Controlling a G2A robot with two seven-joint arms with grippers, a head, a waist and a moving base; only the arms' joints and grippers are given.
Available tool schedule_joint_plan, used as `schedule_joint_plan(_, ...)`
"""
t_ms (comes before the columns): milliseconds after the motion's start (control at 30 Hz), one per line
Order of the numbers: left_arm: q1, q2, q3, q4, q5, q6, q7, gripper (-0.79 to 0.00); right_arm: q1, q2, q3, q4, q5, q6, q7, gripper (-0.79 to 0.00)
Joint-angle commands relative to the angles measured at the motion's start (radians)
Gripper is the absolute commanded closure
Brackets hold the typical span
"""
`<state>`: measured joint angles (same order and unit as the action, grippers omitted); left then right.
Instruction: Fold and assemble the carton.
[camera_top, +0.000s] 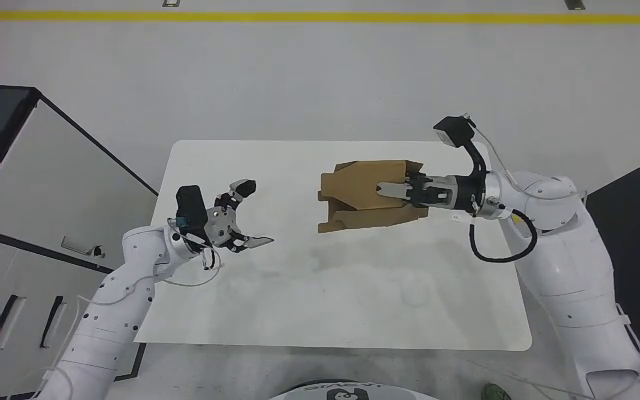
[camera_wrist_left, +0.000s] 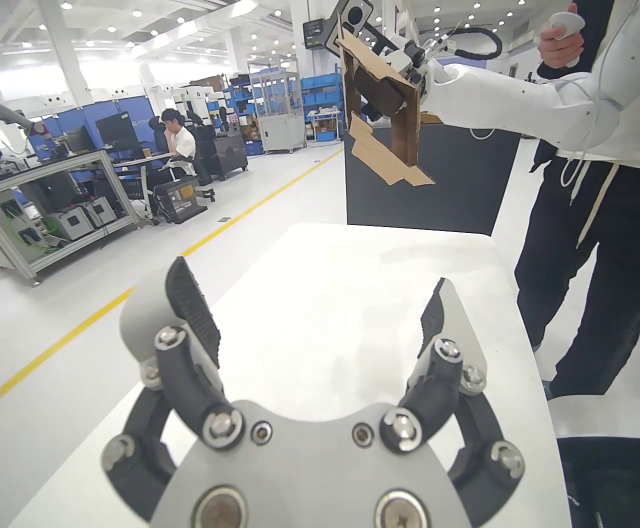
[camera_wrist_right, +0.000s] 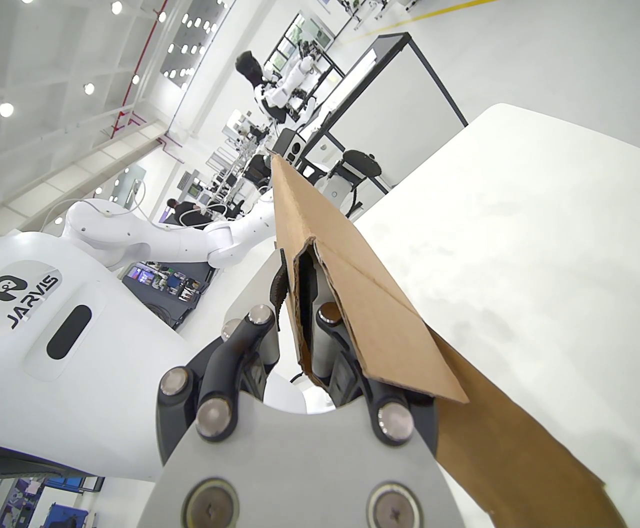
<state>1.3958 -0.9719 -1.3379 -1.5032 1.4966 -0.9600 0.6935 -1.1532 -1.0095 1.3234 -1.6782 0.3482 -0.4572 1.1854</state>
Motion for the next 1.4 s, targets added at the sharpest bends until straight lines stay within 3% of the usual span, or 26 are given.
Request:
schedule_joint_plan(0,0.000,0.000,0.000,0.000,0.000,0.000,0.000,-0.785,0.000,0.000,0.000,0.000,0.000,0.000,0.000,0.000)
schedule_joint_plan(933,0.005,0.000,0.011,-0.059,-0.048,-0.007,-0.074,-0.785,-0.013,-0.004,-0.052,0.001,0.071,0.024,0.008,0.000)
schedule_joint_plan(1367,0.065,0.005,-0.020,-0.125,-0.078,0.048,-0.136,-0.785,0.004,-0.014,-0.105,0.009,0.054,0.097,-0.076,0.000)
